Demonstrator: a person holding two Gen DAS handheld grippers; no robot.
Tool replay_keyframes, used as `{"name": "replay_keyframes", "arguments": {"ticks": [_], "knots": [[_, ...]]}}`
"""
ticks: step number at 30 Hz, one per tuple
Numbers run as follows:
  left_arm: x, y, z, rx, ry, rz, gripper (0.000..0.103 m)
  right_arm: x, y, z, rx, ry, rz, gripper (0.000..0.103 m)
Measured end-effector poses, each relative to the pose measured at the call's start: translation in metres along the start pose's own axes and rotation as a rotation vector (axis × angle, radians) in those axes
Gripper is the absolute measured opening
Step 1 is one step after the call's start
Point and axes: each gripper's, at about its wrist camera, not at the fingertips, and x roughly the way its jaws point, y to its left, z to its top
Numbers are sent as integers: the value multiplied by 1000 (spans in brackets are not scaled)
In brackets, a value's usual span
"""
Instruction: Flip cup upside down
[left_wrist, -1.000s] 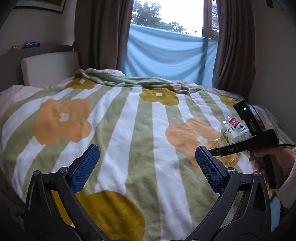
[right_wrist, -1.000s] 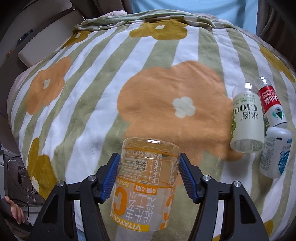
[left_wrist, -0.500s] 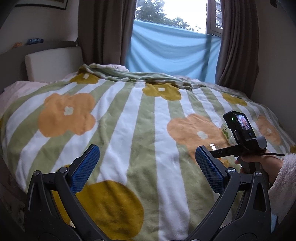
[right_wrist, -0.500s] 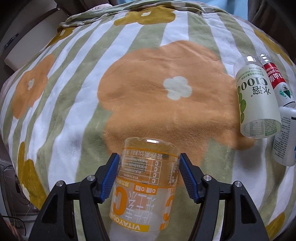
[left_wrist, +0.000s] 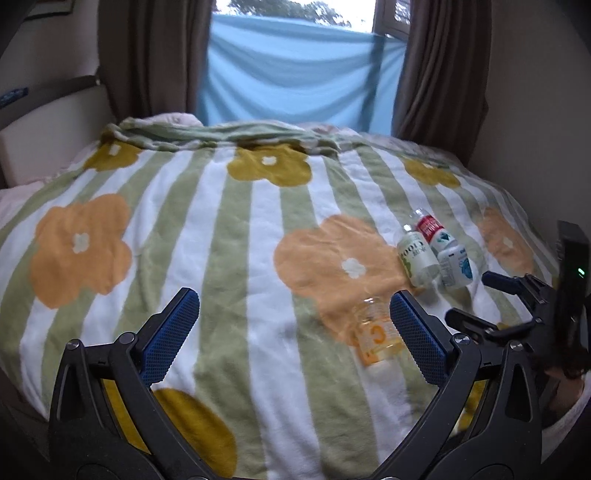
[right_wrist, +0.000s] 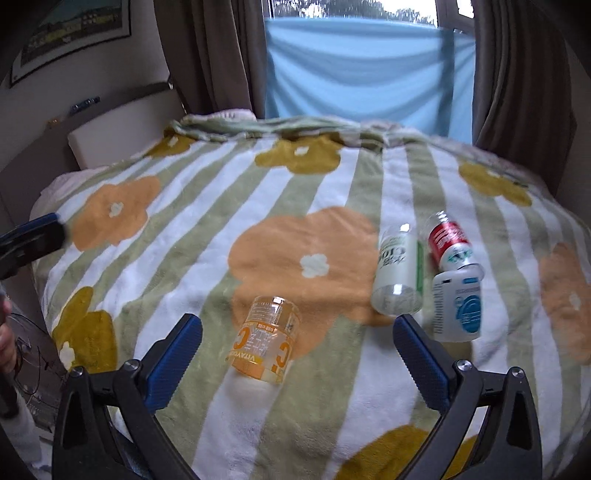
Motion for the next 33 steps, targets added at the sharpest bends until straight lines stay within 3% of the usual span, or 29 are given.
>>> {"name": "replay_keyframes", "arguments": {"ticks": [4, 9, 12, 15, 18, 22, 25, 29, 31, 33], "knots": [[64, -40, 28, 54, 216, -35, 103, -40, -6, -16, -10, -152, -78, 103], [154, -82, 26, 34, 533, -31, 103, -61, -16, -39, -31, -223, -85, 103], [201, -90, 12, -60, 711, -49, 102, -67, -25, -48, -29, -240, -58, 103], [232, -88, -1, -177, 819, -24, 97, -74, -35, -57, -9, -248, -30, 103], [248, -89, -12, -217, 861, 14, 96, -78, -43, -66, 9, -248, -21, 103], [257, -95, -22, -206, 866, 63, 82, -80, -53, -76, 34, -250, -9, 103], [263, -100, -30, -203, 878, 87, 77, -82, -58, -80, 50, -255, 4, 103], [267, -104, -39, -213, 879, 75, 69, -85, -61, -80, 53, -263, 13, 103], [269, -106, -44, -236, 884, 39, 57, -85, -61, -79, 51, -264, 12, 103], [266, -109, -46, -231, 870, 31, 57, -85, -61, -79, 54, -262, 10, 103]]}}
